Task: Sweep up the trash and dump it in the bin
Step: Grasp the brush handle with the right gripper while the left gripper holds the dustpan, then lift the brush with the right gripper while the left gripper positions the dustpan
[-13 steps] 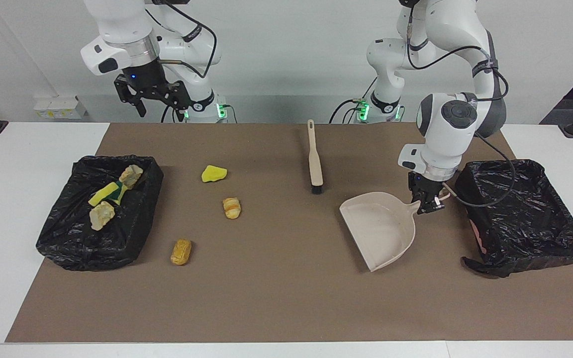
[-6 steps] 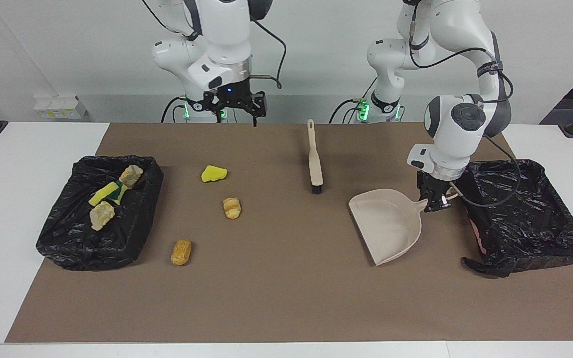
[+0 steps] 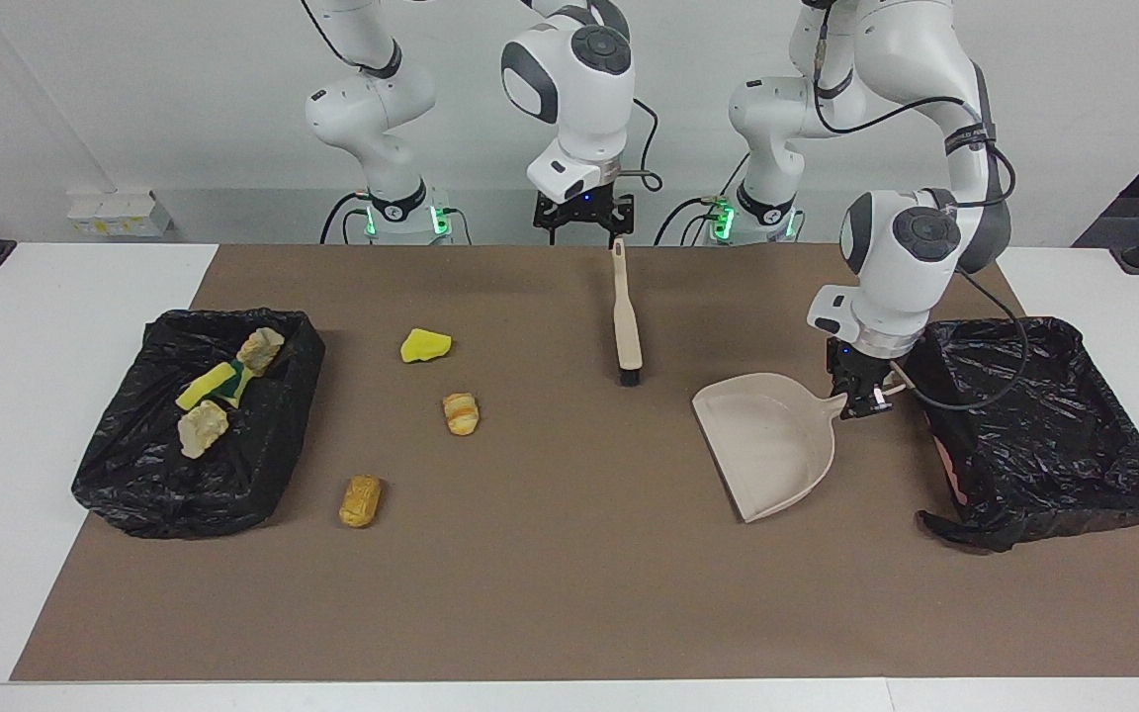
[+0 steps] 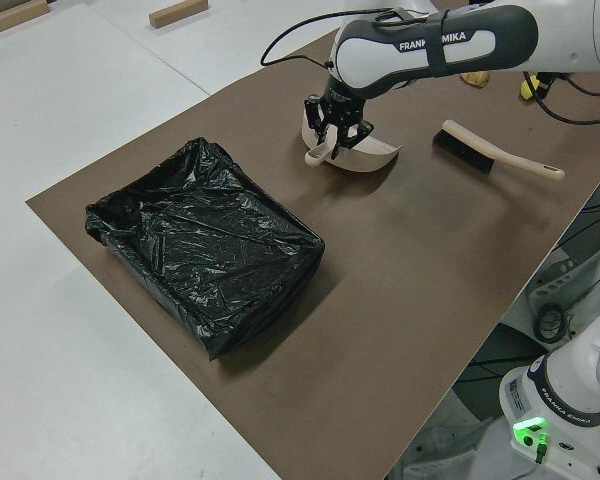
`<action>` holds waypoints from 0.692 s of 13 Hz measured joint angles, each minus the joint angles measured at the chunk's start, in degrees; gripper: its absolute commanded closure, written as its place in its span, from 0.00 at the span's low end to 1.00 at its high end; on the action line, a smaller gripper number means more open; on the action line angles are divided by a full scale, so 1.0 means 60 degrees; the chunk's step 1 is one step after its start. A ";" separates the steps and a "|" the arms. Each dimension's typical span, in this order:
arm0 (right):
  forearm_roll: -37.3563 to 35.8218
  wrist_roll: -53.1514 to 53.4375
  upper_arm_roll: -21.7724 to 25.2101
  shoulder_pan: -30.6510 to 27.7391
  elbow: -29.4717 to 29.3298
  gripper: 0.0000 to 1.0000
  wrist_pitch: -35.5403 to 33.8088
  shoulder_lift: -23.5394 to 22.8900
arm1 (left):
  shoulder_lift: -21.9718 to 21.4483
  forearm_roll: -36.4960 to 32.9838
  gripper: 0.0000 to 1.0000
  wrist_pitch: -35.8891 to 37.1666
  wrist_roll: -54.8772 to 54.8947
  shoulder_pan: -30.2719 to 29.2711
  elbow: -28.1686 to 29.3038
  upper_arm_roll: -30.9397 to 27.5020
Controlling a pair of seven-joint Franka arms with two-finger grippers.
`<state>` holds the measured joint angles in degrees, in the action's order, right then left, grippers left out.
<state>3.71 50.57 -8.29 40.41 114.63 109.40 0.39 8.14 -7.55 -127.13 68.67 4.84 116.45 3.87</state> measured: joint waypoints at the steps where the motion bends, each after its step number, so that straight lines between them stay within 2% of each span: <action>1: 0.0008 0.0293 -0.0001 0.0375 0.0294 0.00 0.0489 -0.0087 | -0.0001 0.0000 1.00 0.0000 0.0000 0.0000 0.0005 0.0000; 3: 0.0008 0.0805 -0.0001 0.1061 0.0748 0.02 0.1509 -0.0558 | -0.0002 0.0000 1.00 -0.0001 0.0000 0.0000 0.0012 0.0000; 4: 0.0007 0.0883 0.0003 0.1261 0.0857 0.07 0.1968 -0.0886 | -0.0003 0.0000 1.00 -0.0001 0.0000 0.0000 0.0016 0.0000; 6: 0.0006 0.0888 0.0006 0.1387 0.0944 0.24 0.2457 -0.1411 | -0.0003 0.0000 1.00 -0.0001 -0.0001 0.0000 0.0021 -0.0001; 7: 0.0005 0.0888 0.0026 0.1385 0.0947 0.37 0.2501 -0.1511 | -0.0003 0.0000 1.00 -0.0001 -0.0001 0.0000 0.0021 -0.0001; 9: 0.0005 0.0888 0.0086 0.1366 0.0947 0.72 0.2513 -0.1518 | -0.0004 0.0000 1.00 -0.0001 -0.0001 0.0000 0.0022 -0.0001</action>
<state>3.75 55.90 -7.78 48.61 120.31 124.48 -8.71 8.12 -7.55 -127.14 68.66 4.84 116.58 3.86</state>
